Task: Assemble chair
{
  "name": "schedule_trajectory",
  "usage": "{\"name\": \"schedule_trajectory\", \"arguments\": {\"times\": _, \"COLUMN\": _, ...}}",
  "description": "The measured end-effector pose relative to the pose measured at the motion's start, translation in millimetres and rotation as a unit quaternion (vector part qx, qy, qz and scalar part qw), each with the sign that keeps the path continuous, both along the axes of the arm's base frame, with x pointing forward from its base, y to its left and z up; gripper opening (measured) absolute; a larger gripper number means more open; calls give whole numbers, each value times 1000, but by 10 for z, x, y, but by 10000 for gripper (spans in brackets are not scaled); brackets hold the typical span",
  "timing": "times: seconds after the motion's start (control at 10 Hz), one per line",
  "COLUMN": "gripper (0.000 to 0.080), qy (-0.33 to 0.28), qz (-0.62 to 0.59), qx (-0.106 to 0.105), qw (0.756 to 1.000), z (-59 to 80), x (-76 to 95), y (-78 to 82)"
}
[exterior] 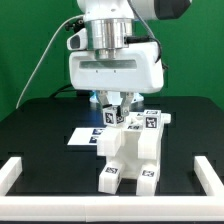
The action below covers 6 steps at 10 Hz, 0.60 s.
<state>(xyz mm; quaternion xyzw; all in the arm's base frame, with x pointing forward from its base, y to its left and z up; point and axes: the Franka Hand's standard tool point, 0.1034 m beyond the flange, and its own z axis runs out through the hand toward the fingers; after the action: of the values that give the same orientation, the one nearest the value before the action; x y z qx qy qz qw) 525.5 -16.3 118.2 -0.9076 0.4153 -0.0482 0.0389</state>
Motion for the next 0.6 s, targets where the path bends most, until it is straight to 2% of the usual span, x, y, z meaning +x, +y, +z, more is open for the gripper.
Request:
{"name": "schedule_trajectory", "arguments": {"times": 0.2, "gripper": 284, "qy": 0, "qz": -121, "qx": 13, "qw": 993, "z": 2, "x": 67, "y": 26}}
{"name": "schedule_trajectory", "arguments": {"times": 0.4, "gripper": 284, "qy": 5, "qz": -286, "qx": 34, "qw": 958, "z": 0, "x": 88, "y": 55}}
{"name": "schedule_trajectory", "arguments": {"times": 0.6, "gripper": 284, "qy": 7, "qz": -396, "qx": 58, "qw": 917, "z": -2, "x": 93, "y": 45}}
